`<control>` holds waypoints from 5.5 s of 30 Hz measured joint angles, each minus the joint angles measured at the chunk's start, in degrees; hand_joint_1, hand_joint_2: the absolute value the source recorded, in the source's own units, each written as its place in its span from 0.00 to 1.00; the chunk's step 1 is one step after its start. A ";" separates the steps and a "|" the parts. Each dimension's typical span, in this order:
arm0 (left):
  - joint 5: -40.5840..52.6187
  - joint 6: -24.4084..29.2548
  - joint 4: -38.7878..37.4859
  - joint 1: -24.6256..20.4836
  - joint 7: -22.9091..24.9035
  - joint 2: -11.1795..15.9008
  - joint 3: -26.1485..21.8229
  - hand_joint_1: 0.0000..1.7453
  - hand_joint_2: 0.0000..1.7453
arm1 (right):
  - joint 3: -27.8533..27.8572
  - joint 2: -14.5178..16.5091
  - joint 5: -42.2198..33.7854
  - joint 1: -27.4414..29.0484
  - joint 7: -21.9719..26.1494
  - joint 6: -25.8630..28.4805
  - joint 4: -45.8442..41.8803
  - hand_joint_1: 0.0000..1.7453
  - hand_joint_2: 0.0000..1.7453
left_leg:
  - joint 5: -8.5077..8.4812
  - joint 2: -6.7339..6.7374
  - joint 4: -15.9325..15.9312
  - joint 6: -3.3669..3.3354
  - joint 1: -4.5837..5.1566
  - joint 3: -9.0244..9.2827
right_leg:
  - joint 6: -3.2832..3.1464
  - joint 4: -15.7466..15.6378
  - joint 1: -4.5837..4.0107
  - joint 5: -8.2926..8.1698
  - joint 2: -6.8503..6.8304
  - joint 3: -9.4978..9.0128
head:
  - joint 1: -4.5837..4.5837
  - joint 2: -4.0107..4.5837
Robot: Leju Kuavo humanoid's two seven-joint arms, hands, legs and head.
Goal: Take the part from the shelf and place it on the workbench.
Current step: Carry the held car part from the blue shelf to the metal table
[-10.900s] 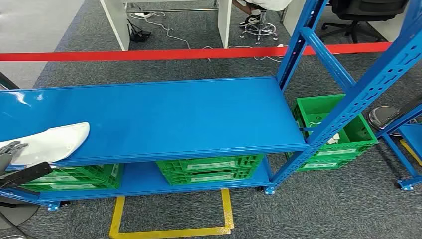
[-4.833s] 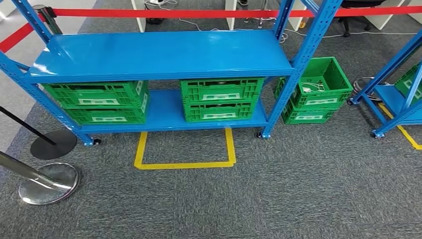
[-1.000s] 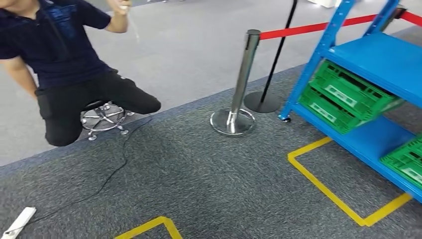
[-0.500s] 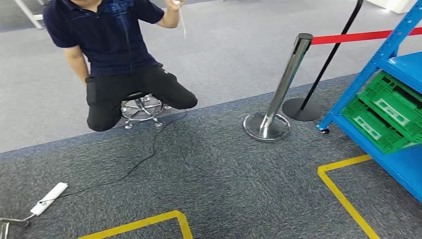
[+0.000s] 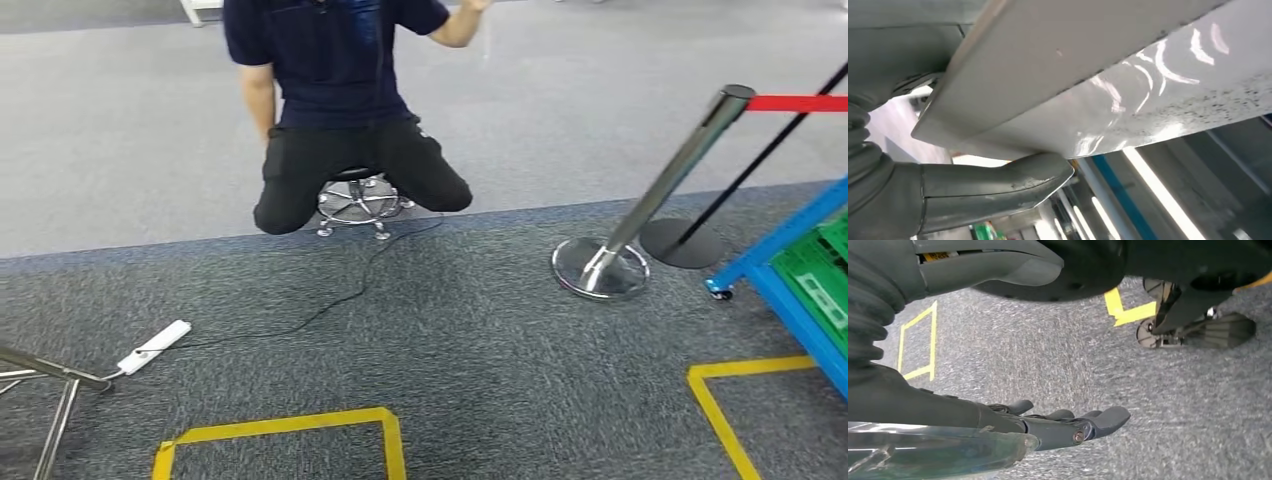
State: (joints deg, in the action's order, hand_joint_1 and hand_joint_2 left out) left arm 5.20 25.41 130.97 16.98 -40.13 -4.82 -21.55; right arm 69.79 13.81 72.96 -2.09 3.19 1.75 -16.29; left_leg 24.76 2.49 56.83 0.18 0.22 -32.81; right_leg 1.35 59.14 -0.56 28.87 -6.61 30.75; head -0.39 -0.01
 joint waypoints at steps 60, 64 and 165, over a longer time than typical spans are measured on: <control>-0.19 1.68 -3.48 -4.72 2.51 2.85 2.85 1.00 1.00 | 0.99 -1.62 -0.21 -0.86 -0.36 0.15 1.60 0.00 1.00 | 0.43 1.87 -0.38 -0.62 1.43 0.60 | -0.89 -0.29 -0.64 -1.86 -0.62 1.13 | -0.75 -0.01; -0.18 1.47 -3.50 -4.62 2.58 2.84 2.87 1.00 1.00 | 1.02 -1.68 -0.17 -0.93 -0.37 0.18 1.64 0.00 1.00 | -0.34 -1.09 -0.85 -1.32 0.40 0.67 | 0.68 4.52 -0.36 1.24 3.89 3.01 | -0.49 -0.01; 1.20 -2.31 -3.96 -1.20 4.02 3.56 5.50 1.00 1.00 | 1.87 -2.48 -0.25 -0.62 -1.03 -1.60 2.22 0.00 1.00 | -0.36 -5.79 -0.62 0.58 -0.20 0.08 | 0.62 -0.94 1.14 -2.58 8.14 1.82 | 0.35 -0.02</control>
State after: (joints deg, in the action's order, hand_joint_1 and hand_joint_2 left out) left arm 6.40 23.10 127.01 15.79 -36.11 -1.26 -16.05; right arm 71.67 11.34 72.71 -2.71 2.15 0.15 -14.08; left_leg 24.40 -3.30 56.21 0.76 0.02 -32.73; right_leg 1.97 58.20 0.58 26.29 1.53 32.57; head -0.04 -0.02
